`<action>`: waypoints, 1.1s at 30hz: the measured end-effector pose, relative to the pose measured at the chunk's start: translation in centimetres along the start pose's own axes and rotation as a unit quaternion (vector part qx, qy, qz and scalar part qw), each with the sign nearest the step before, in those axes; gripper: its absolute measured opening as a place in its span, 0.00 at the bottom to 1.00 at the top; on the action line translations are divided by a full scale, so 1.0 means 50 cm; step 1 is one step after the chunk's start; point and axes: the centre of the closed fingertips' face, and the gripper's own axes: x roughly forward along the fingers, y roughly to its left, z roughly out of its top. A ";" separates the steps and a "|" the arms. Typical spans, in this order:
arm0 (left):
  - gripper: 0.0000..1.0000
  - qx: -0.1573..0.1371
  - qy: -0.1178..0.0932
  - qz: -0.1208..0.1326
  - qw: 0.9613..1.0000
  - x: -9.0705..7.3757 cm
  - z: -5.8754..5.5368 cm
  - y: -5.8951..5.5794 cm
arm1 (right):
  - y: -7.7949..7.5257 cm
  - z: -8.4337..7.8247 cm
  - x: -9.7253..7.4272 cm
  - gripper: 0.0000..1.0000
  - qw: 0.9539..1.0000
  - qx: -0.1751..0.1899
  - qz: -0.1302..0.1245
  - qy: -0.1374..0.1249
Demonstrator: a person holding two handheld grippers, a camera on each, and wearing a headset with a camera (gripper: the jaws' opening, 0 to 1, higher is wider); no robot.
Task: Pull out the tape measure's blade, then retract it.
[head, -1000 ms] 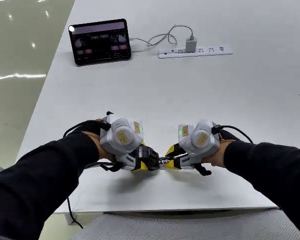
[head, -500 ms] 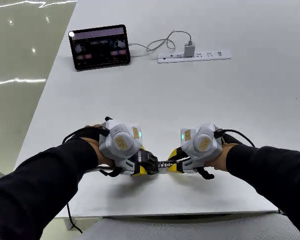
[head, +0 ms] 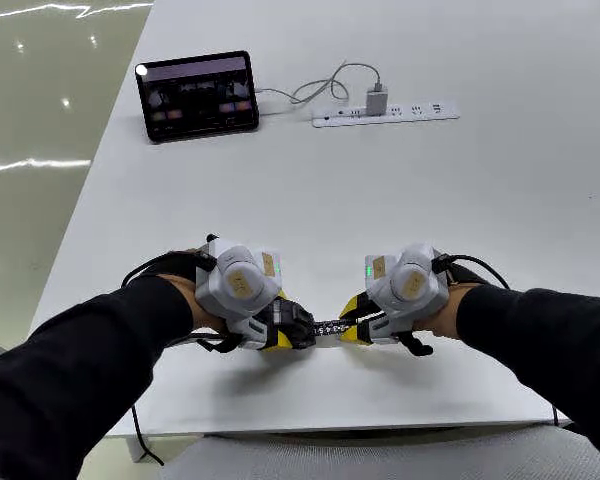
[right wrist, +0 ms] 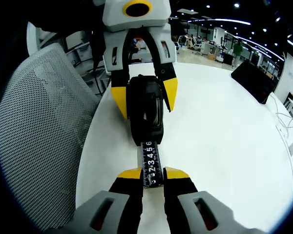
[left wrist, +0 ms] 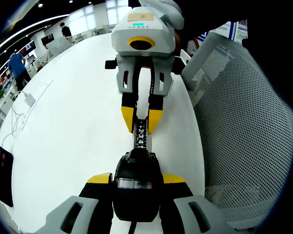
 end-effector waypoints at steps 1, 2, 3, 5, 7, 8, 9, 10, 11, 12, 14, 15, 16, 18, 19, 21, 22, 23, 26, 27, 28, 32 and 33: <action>0.32 0.000 0.000 0.000 1.000 0.000 0.000 0.000 | 0.000 -0.001 -0.001 0.11 1.000 0.000 0.000 0.001; 0.32 0.001 0.000 0.000 1.000 0.000 0.000 -0.001 | 0.001 -0.002 -0.002 0.11 1.000 0.001 0.000 0.001; 0.32 0.002 0.000 0.000 1.000 0.000 0.000 -0.001 | 0.001 -0.003 -0.003 0.11 1.000 0.002 0.000 0.002; 0.32 0.003 -0.001 0.000 1.000 0.000 0.000 -0.001 | 0.002 -0.004 -0.004 0.11 1.000 0.005 0.001 0.003; 0.32 0.004 -0.001 0.001 1.000 0.000 0.000 -0.002 | 0.002 -0.004 -0.005 0.11 1.000 0.005 0.000 0.003; 0.32 0.004 -0.002 0.002 1.000 0.000 0.000 -0.002 | 0.002 -0.005 -0.005 0.11 1.000 0.005 0.000 0.003; 0.32 0.003 -0.002 0.002 1.000 0.000 0.000 -0.002 | 0.002 -0.005 -0.006 0.11 1.000 0.005 -0.001 0.003; 0.32 0.002 -0.001 0.002 1.000 0.000 0.000 -0.001 | 0.002 -0.005 -0.006 0.11 1.000 0.005 -0.001 0.004; 0.32 0.001 -0.001 0.002 1.000 0.000 0.000 -0.001 | 0.001 -0.006 -0.007 0.11 1.000 0.004 -0.001 0.004; 0.32 0.001 0.000 0.002 1.000 0.000 0.000 -0.001 | 0.001 -0.006 -0.008 0.11 1.000 0.004 -0.002 0.005; 0.32 0.001 0.000 0.002 1.000 0.000 0.000 -0.001 | 0.000 -0.009 -0.010 0.11 1.000 0.003 -0.002 0.006; 0.32 0.001 -0.001 0.002 1.000 0.000 0.000 -0.001 | 0.000 -0.010 -0.011 0.11 1.000 0.002 -0.003 0.007; 0.32 0.001 -0.001 0.002 1.000 0.000 0.000 -0.002 | 0.000 -0.011 -0.012 0.11 1.000 0.002 -0.003 0.008; 0.32 0.001 -0.001 0.003 1.000 0.000 0.000 -0.002 | -0.001 -0.013 -0.014 0.11 1.000 0.002 -0.004 0.009; 0.32 0.001 -0.002 0.003 1.000 0.000 0.000 -0.002 | -0.001 -0.014 -0.015 0.11 1.000 0.002 -0.004 0.009; 0.32 0.001 -0.002 0.003 1.000 0.000 0.000 -0.002 | -0.001 -0.015 -0.016 0.11 1.000 0.002 -0.005 0.010; 0.32 0.002 -0.002 0.003 1.000 0.000 0.000 -0.002 | -0.001 -0.016 -0.017 0.11 1.000 0.003 -0.005 0.010; 0.32 0.002 -0.002 0.003 1.000 0.000 0.000 -0.002 | -0.001 -0.016 -0.017 0.11 1.000 0.003 -0.005 0.011; 0.32 0.002 -0.002 0.004 1.000 0.000 0.000 -0.002 | -0.001 -0.018 -0.017 0.11 1.000 0.003 -0.005 0.012; 0.32 0.002 -0.002 0.004 1.000 0.000 0.000 -0.002 | -0.001 -0.019 -0.018 0.11 1.000 0.003 -0.005 0.013; 0.32 0.003 -0.002 0.003 1.000 0.000 0.000 -0.002 | -0.001 -0.020 -0.018 0.11 1.000 0.003 -0.005 0.013; 0.32 0.008 -0.004 0.000 1.000 0.000 0.002 -0.004 | 0.002 -0.028 -0.021 0.11 1.000 0.010 -0.004 0.017; 0.32 0.008 -0.004 0.001 1.000 0.001 0.002 -0.004 | 0.001 -0.030 -0.022 0.11 1.000 0.011 -0.005 0.017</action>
